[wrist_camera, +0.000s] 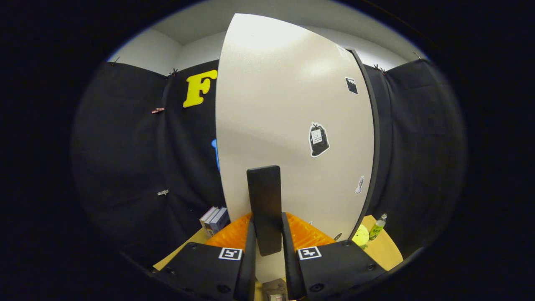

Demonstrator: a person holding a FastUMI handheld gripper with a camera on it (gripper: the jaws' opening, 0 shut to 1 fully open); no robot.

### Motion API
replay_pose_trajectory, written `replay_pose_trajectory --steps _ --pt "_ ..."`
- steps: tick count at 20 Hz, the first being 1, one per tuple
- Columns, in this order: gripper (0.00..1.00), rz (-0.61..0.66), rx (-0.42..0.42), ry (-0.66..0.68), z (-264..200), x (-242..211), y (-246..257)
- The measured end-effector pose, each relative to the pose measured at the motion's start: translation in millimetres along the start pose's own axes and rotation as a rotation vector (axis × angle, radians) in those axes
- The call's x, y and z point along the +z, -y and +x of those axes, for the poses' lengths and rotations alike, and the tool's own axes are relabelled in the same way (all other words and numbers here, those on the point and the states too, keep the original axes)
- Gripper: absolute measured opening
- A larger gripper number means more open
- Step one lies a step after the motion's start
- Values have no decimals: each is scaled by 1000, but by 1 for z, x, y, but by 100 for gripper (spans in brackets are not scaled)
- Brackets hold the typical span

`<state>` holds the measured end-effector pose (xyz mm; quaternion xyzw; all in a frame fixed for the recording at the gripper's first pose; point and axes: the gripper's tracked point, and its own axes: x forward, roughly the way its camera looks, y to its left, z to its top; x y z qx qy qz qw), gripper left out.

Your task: Open the shoe cabinet door, grab the shoes and put them into the shoe cabinet, then close the shoe cabinet door.

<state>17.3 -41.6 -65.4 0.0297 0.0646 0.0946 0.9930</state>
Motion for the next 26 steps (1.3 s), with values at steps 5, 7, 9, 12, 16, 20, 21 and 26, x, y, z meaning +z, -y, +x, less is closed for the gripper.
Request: replay_pose_trajectory --steps 5,7,9,12,16,20,21,26 --pt "33 -15 6 -7 -36 -1 26" --pt "33 -12 8 -13 -48 -2 36" --pt "33 -4 1 -17 -61 -2 48" --pt "33 3 -21 -17 -76 -2 63" --pt "33 8 -46 -35 -93 -3 84" --pt "33 36 -100 -41 -114 -3 111" --pt "33 42 -115 -39 -121 -3 117" --pt "32 11 -209 16 -178 11 151"
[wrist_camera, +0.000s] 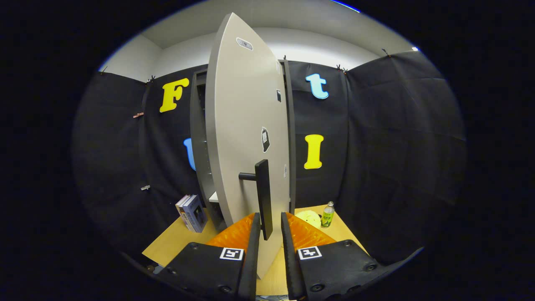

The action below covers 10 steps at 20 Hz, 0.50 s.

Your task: Open the shoe cabinet door, grab the shoes and put them into the shoe cabinet, then close the shoe cabinet door.

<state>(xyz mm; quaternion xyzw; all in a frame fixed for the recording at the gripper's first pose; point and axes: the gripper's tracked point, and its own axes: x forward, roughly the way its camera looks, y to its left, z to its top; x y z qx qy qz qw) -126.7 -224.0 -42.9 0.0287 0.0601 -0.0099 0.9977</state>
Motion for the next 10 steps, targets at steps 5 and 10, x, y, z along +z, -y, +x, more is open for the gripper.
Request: replay_pose_trajectory --steps 5,10 --pt "32 -11 -19 16 -32 -11 11" --pt "32 9 75 -60 -29 -62 -20"
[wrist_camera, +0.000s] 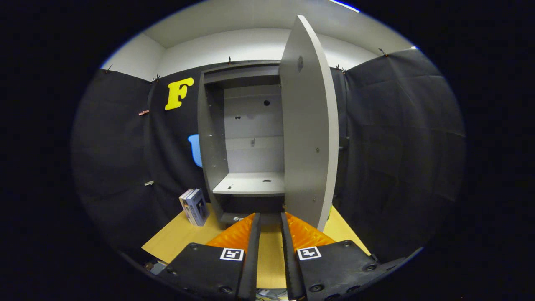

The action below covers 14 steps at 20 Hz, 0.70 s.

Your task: Open the shoe cabinet door, grab the shoes and put them into the shoe cabinet, then close the shoe cabinet door.

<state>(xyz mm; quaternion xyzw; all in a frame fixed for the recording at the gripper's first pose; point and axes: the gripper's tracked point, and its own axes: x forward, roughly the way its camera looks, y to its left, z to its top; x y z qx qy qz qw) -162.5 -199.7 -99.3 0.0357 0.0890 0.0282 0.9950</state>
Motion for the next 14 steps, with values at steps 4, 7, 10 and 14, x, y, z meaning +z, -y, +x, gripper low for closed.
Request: replay_pose_trajectory --steps 4,7,10,14 --pt "32 -1 98 -88 25 -65 -46" --pt "32 -17 147 -169 52 -125 -78" --pt "32 -35 173 -228 78 -182 -103" --pt "32 -43 163 -338 113 -257 -118"
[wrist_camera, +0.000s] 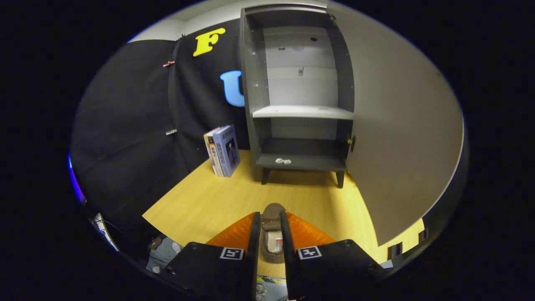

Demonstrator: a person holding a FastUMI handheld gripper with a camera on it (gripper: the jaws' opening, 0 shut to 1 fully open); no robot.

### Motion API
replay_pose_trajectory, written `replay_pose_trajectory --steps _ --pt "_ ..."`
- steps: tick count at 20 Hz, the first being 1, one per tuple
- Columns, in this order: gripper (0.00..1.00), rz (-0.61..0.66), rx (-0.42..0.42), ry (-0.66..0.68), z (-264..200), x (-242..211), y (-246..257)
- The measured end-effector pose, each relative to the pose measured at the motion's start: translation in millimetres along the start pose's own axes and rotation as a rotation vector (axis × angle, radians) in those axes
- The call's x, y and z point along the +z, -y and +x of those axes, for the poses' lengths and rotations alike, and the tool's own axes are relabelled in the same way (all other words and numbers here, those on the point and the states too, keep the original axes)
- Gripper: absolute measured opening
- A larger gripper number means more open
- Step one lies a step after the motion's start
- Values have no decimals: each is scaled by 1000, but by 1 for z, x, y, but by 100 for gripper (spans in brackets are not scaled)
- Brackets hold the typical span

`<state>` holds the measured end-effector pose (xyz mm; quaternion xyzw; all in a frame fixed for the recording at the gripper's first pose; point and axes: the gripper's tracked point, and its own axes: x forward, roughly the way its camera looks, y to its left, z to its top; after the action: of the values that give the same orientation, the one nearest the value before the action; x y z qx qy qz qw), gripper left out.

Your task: Open the shoe cabinet door, grab the shoes and put them into the shoe cabinet, then close the shoe cabinet door.

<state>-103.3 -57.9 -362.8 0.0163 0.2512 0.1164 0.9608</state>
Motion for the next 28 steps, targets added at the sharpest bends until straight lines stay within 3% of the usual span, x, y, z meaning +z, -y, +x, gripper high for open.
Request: replay_pose_trajectory --steps 8,13,28 --pt "32 19 -11 -209 81 -99 -12" --pt "32 16 -29 -298 112 -134 -14" --pt "32 -40 -106 -331 183 -146 -5"
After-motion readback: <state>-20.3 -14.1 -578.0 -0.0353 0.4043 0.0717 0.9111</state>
